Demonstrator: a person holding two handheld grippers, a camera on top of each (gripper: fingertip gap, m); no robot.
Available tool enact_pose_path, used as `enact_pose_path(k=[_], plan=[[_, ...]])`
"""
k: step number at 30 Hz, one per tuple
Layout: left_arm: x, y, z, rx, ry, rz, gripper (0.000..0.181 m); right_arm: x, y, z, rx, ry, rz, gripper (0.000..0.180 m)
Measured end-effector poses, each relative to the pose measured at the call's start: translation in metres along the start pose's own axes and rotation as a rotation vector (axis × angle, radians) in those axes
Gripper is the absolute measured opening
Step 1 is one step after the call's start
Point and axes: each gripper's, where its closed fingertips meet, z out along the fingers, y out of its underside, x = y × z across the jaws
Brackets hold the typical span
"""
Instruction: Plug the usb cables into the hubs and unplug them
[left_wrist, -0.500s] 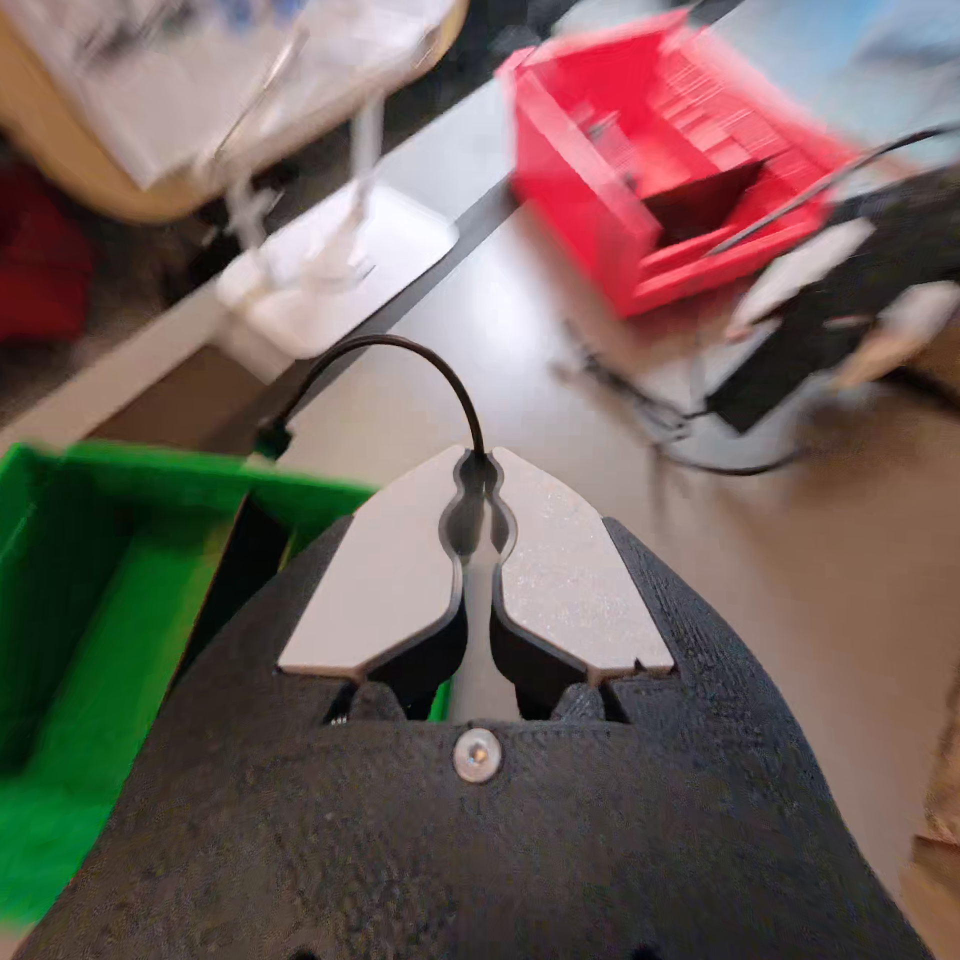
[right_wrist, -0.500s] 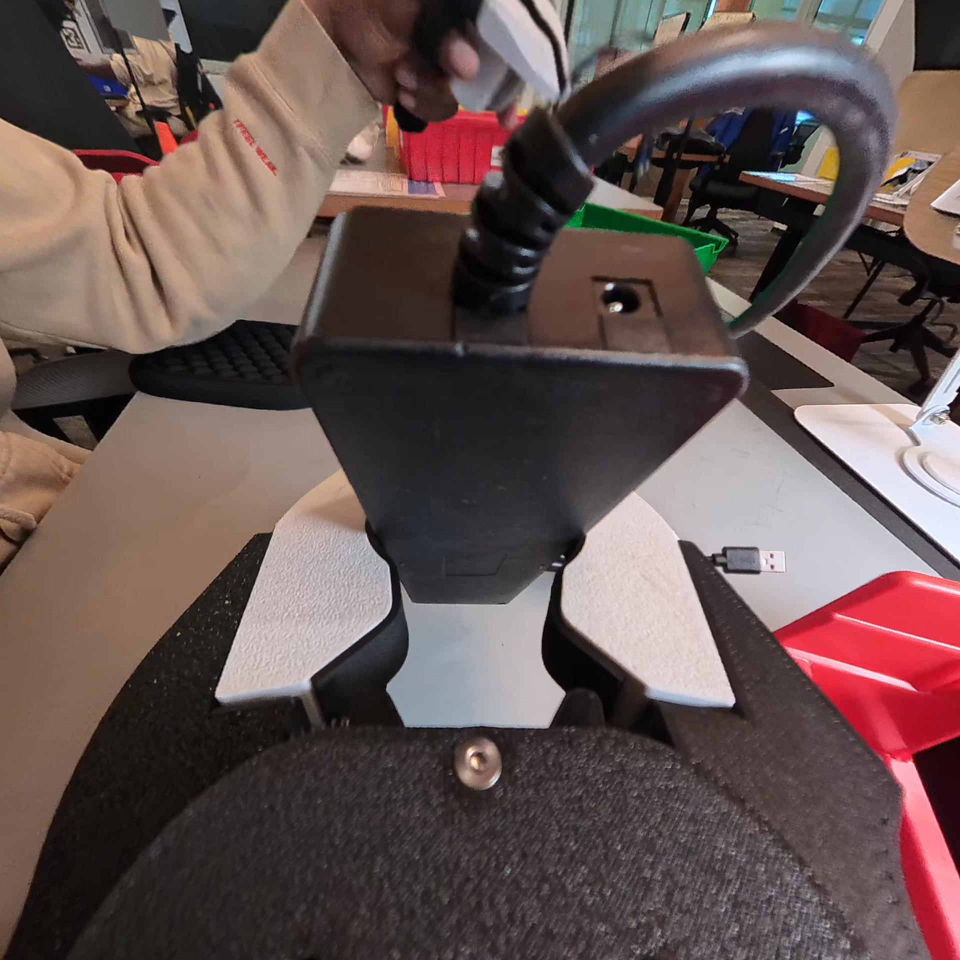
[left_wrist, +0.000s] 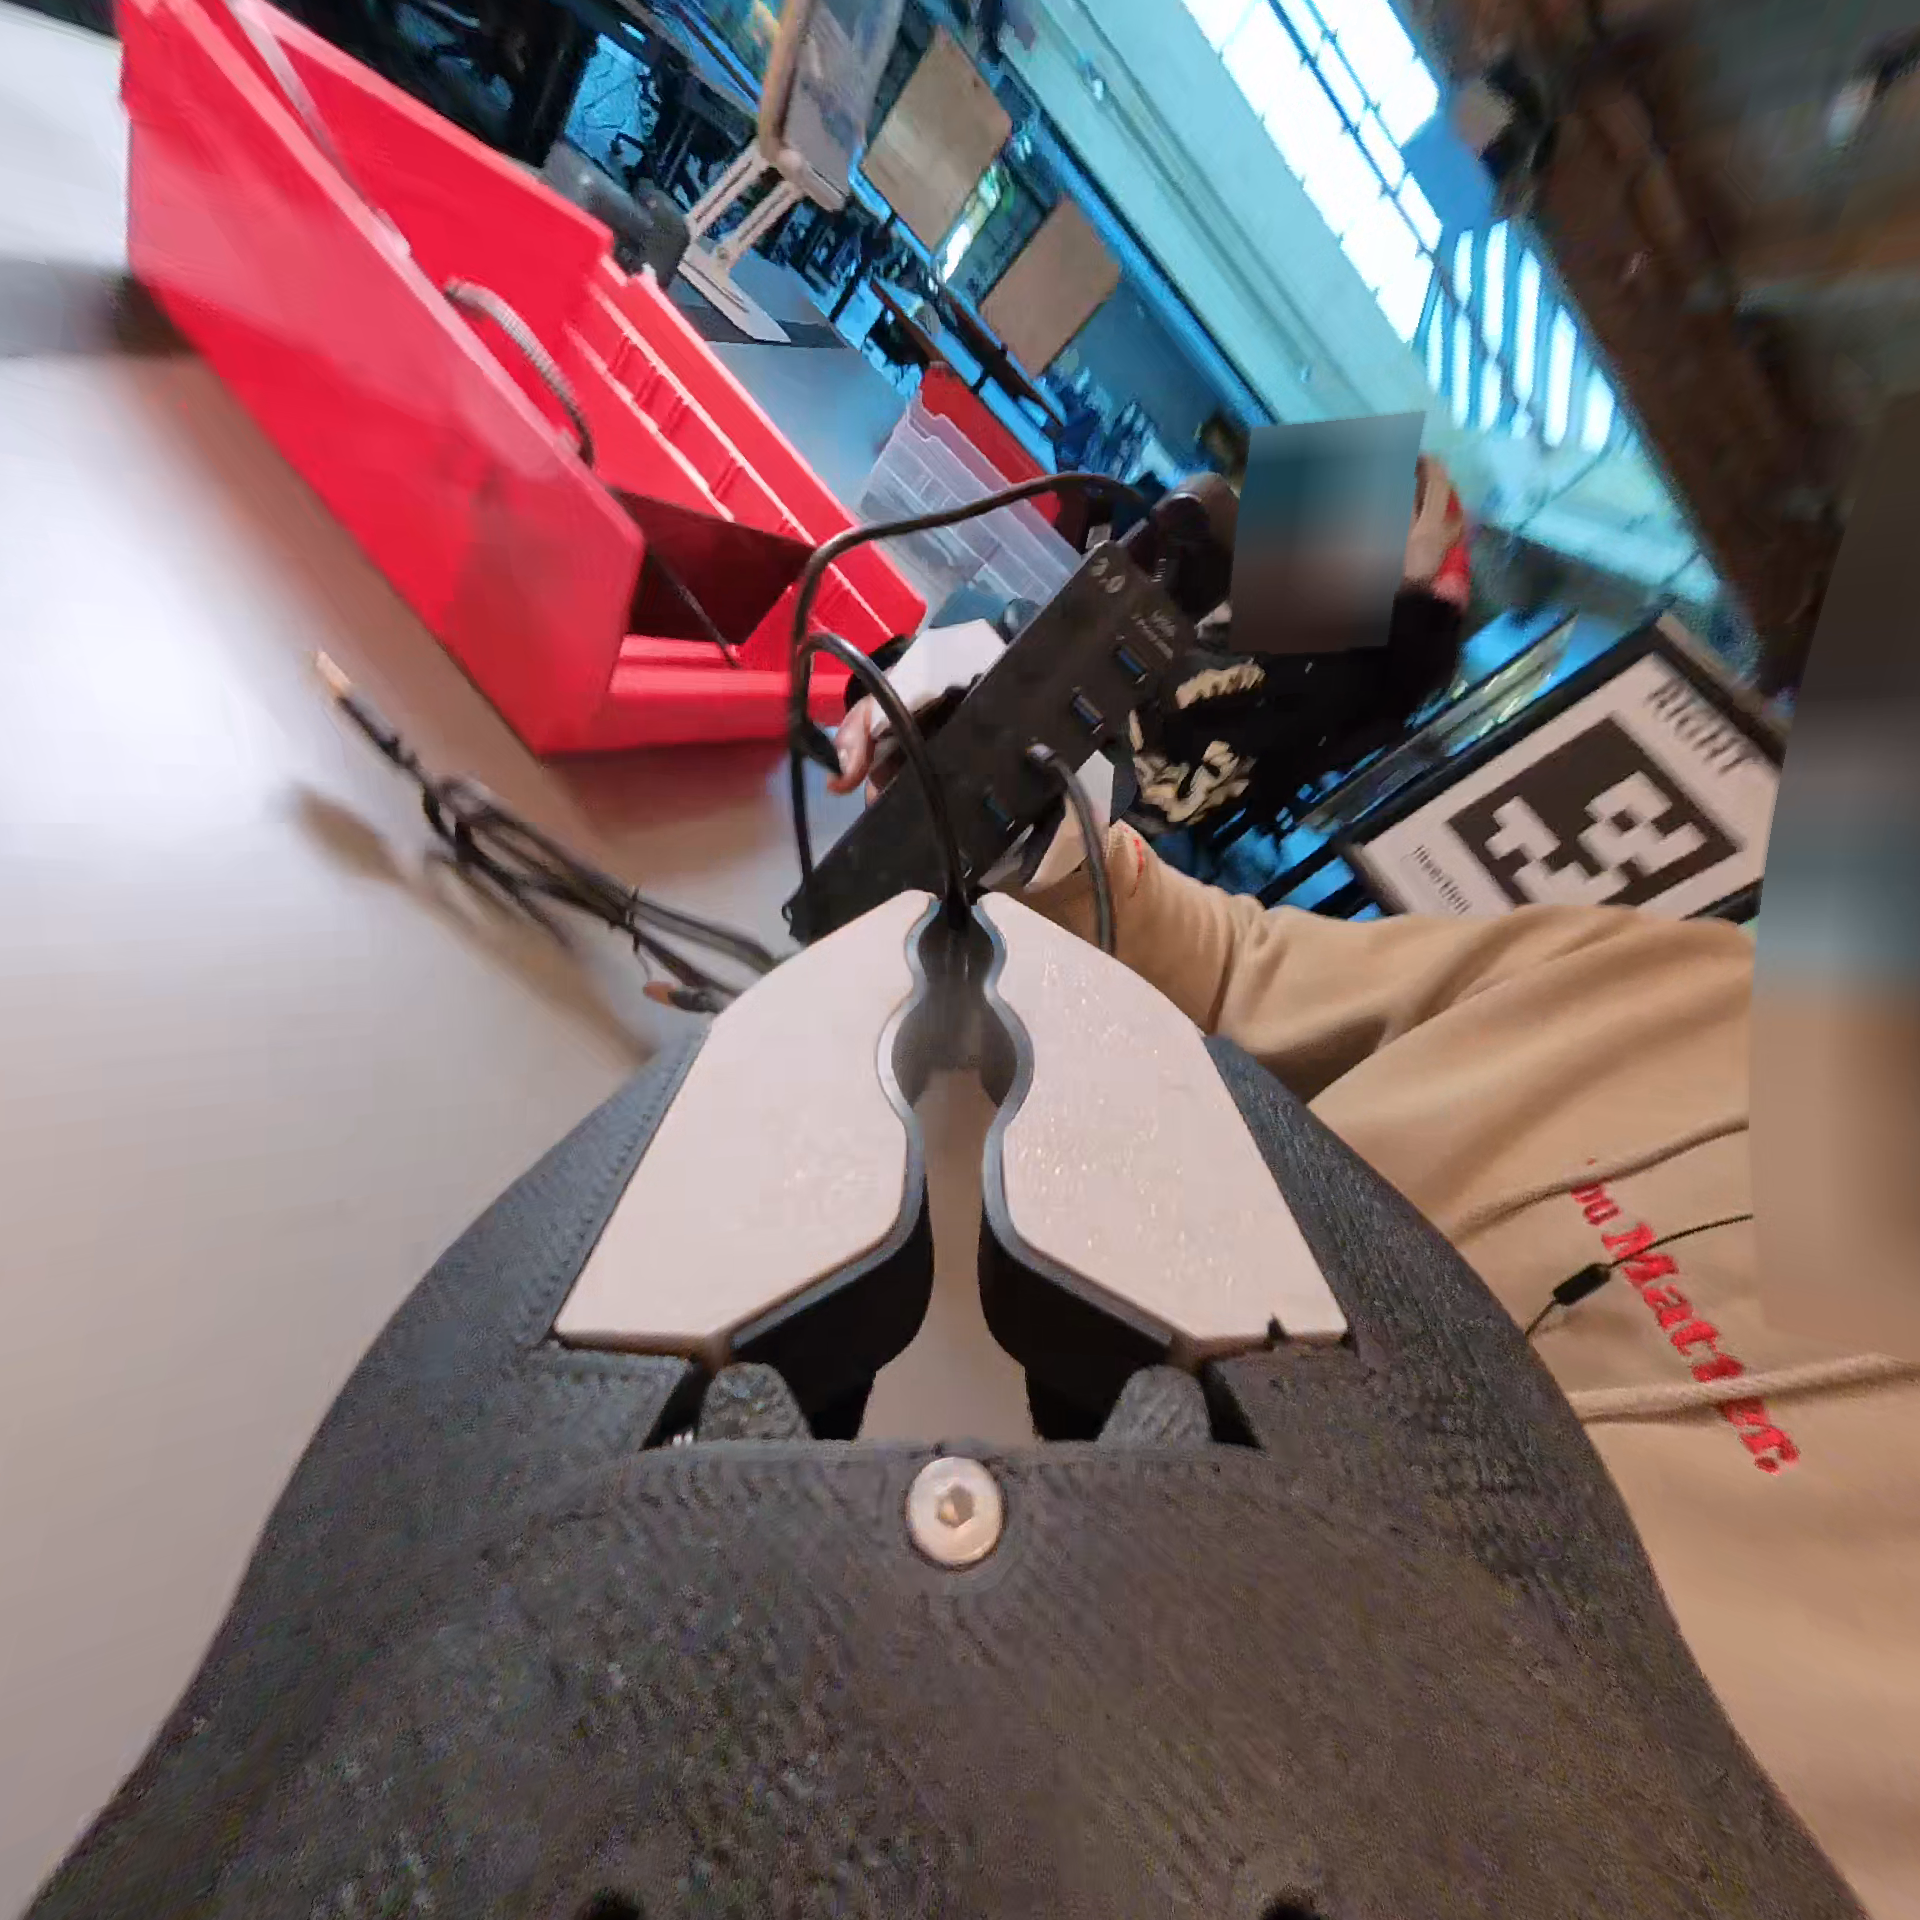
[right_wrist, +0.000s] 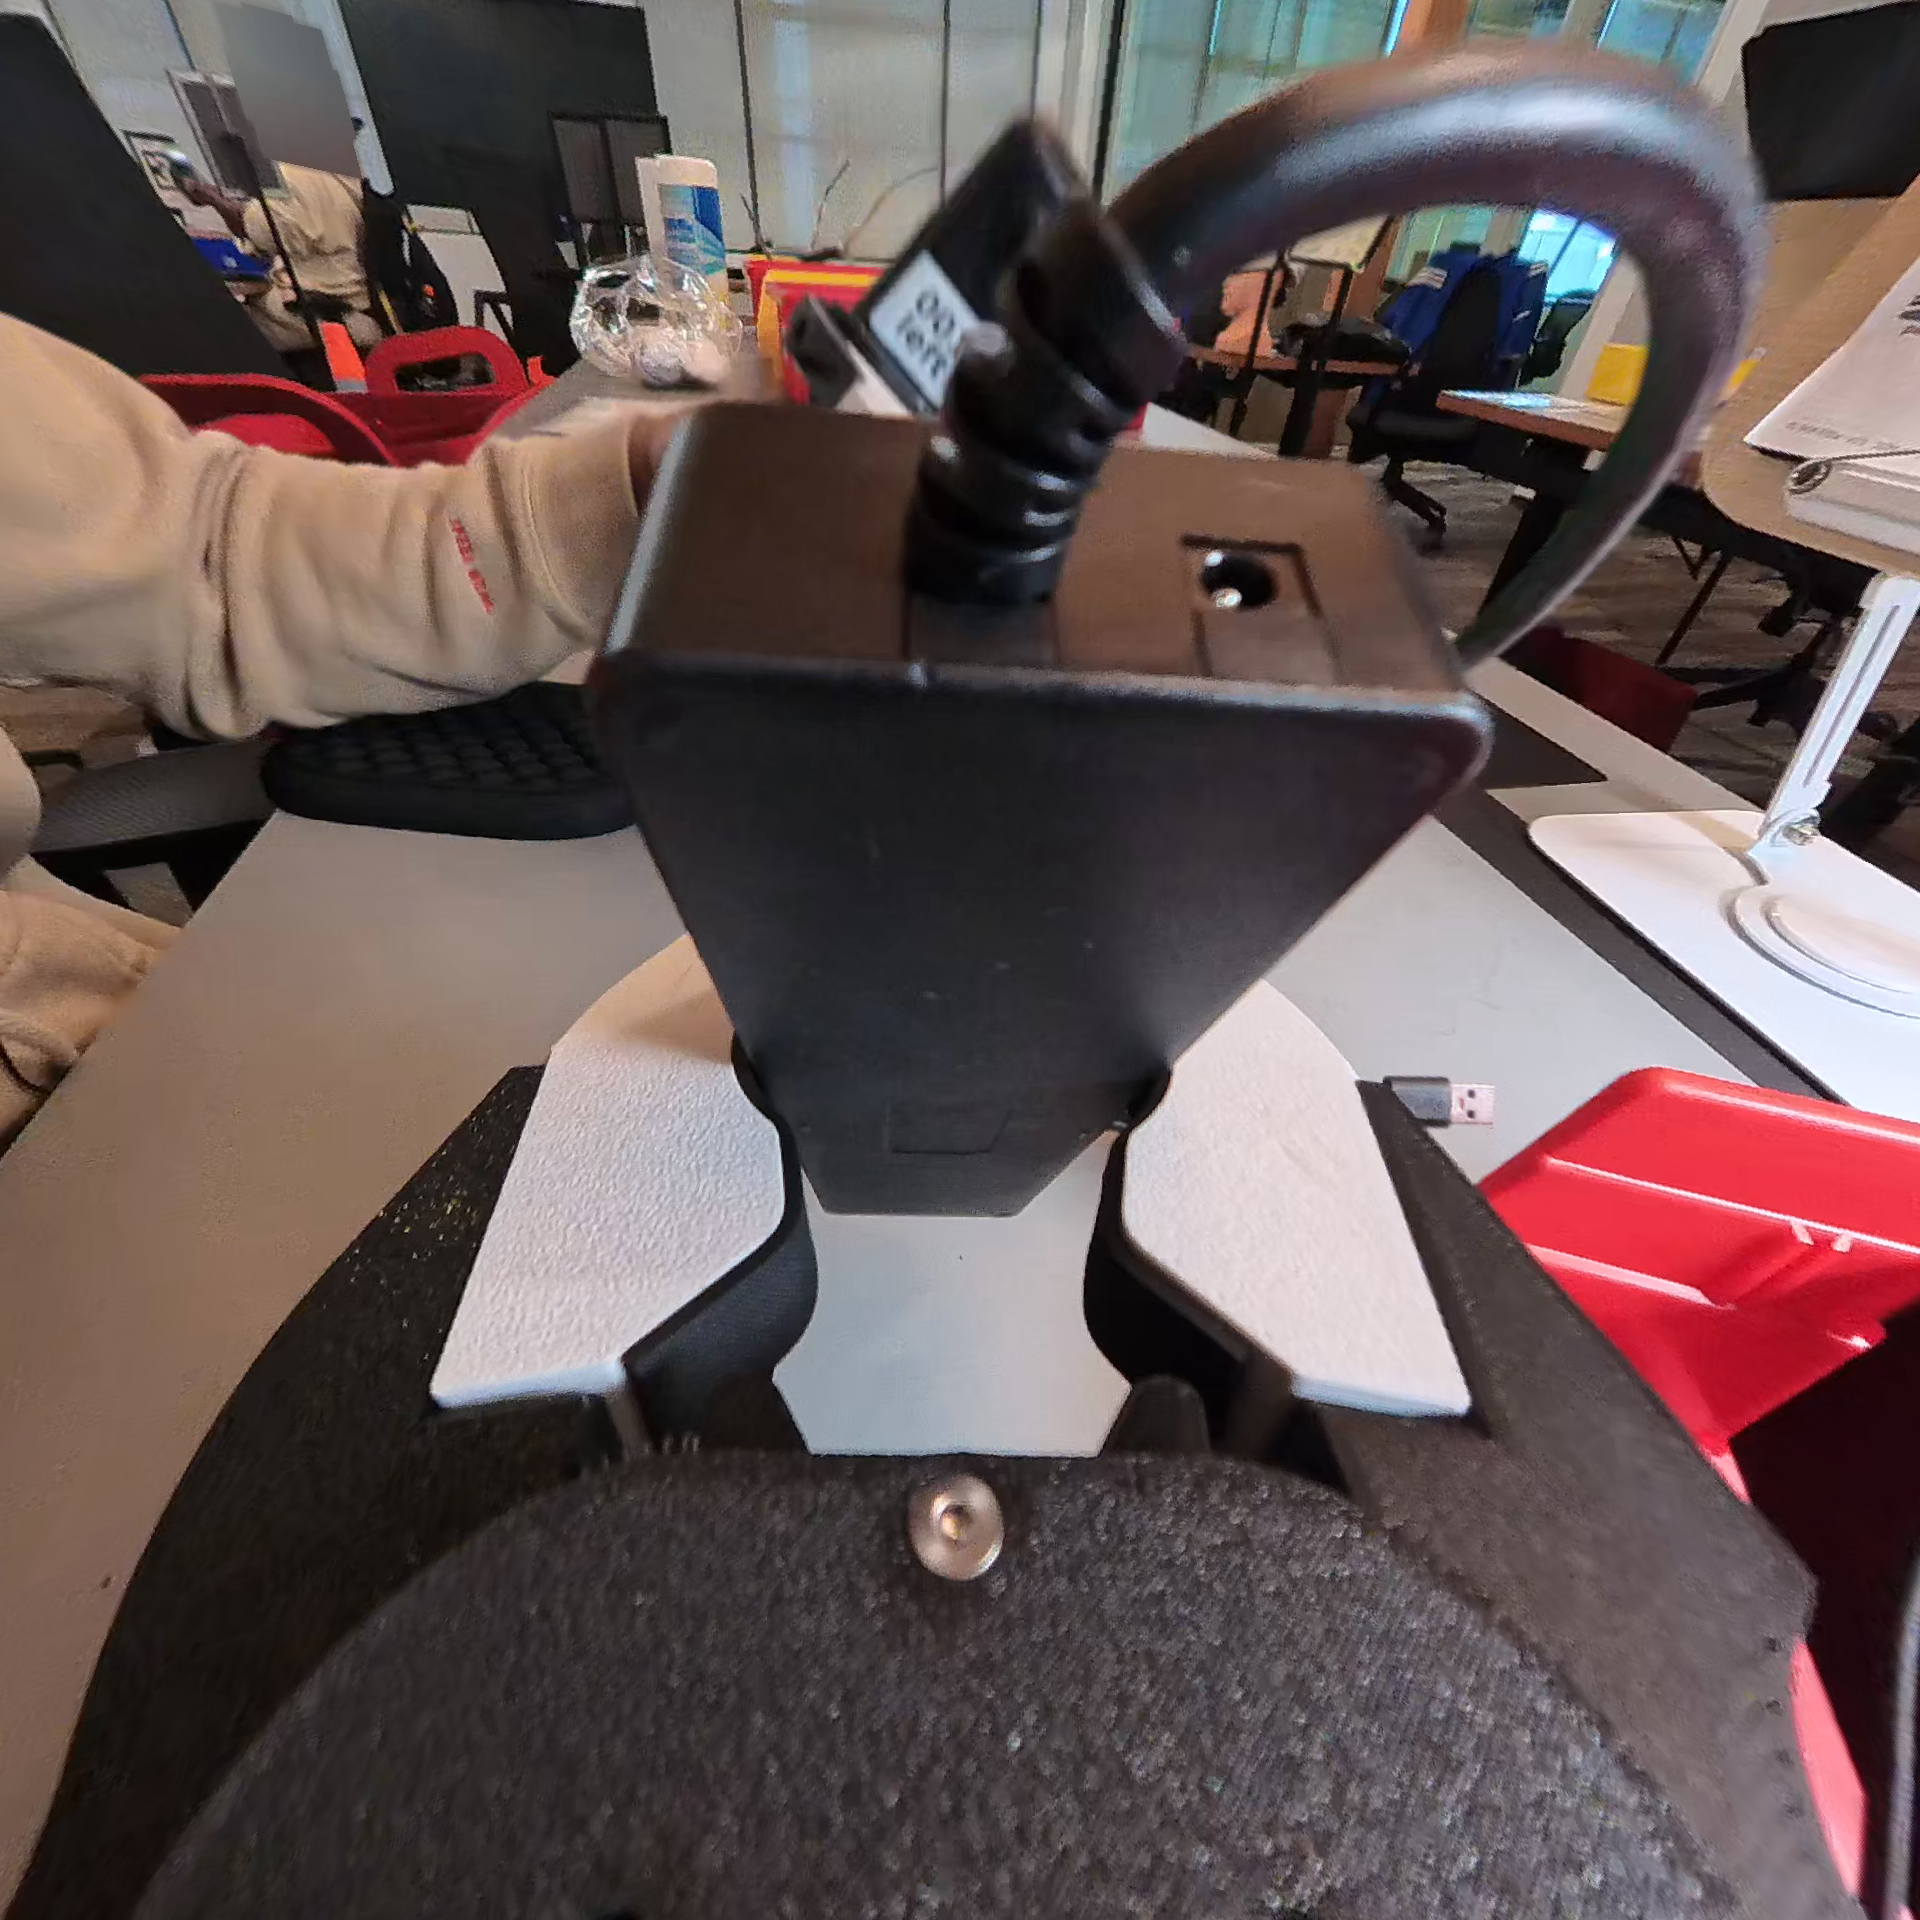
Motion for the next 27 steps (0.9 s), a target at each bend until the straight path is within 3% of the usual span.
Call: enact_pose_path(k=[9,13,18,21,27], plan=[[-0.010,0.044,-0.057,0.145,-0.022,-0.192,0.003,-0.006,0.004,0.005,-0.020,-0.024,0.000,0.063],[0.003,0.077,-0.062,0.096,0.036,-0.308,0.003,0.001,-0.003,-0.001,0.024,-0.005,0.022,0.063],[0.032,0.124,-0.039,-0.070,0.089,-0.366,0.003,0.008,-0.009,-0.007,0.067,0.019,0.049,0.063],[0.027,0.133,-0.041,-0.165,-0.040,-0.258,0.014,0.010,-0.009,-0.007,0.064,0.031,0.047,0.064],[-0.006,0.117,-0.049,-0.278,-0.363,0.085,0.025,0.011,-0.009,-0.008,0.066,0.040,0.046,0.063]])
